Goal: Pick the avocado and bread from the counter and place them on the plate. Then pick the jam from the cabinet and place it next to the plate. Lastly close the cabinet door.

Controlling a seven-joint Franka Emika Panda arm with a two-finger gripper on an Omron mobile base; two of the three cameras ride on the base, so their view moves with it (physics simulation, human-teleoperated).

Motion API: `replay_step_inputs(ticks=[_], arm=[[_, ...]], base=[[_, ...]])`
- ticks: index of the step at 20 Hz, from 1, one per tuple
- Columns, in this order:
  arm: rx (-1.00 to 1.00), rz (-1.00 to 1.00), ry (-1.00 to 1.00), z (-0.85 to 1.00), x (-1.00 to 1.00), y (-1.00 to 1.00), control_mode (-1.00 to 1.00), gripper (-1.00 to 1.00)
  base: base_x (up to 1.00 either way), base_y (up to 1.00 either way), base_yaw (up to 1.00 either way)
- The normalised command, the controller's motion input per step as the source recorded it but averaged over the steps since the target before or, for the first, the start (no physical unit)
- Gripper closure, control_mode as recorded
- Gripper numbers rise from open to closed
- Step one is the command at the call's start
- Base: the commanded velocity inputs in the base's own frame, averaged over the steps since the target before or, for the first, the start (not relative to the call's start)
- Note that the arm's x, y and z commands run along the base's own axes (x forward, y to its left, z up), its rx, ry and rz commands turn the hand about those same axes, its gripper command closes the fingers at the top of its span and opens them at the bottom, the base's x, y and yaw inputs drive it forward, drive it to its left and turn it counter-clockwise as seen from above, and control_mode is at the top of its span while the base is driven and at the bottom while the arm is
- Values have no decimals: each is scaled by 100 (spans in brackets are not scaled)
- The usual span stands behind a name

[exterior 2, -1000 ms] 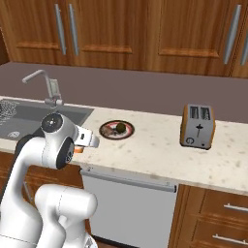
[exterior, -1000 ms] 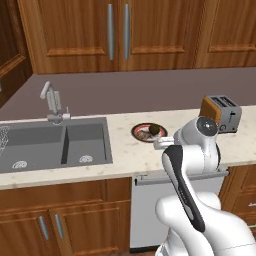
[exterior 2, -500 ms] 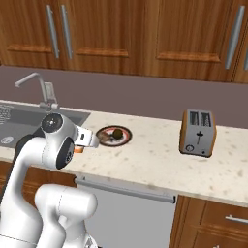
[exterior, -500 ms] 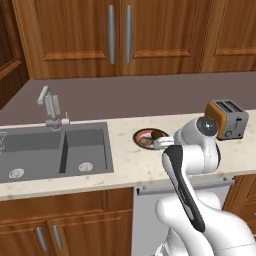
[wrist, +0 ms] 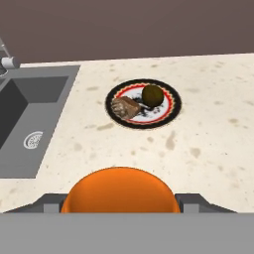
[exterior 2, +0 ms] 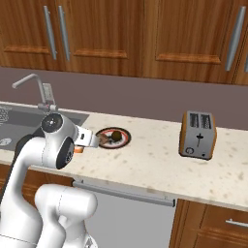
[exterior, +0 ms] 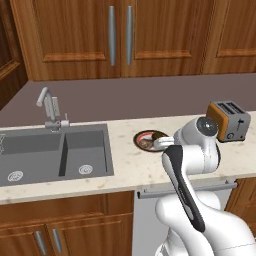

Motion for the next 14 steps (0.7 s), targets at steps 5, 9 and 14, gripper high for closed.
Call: replay_step_inputs(ticks=[5,9,14], arm=[[0,0,0,0,0,0,100,100],[0,0,0,0,0,0,100,100],[0,0,0,0,0,-6,-100,100]], base=[[9,-1,0],[0,0,0],[0,0,0]])
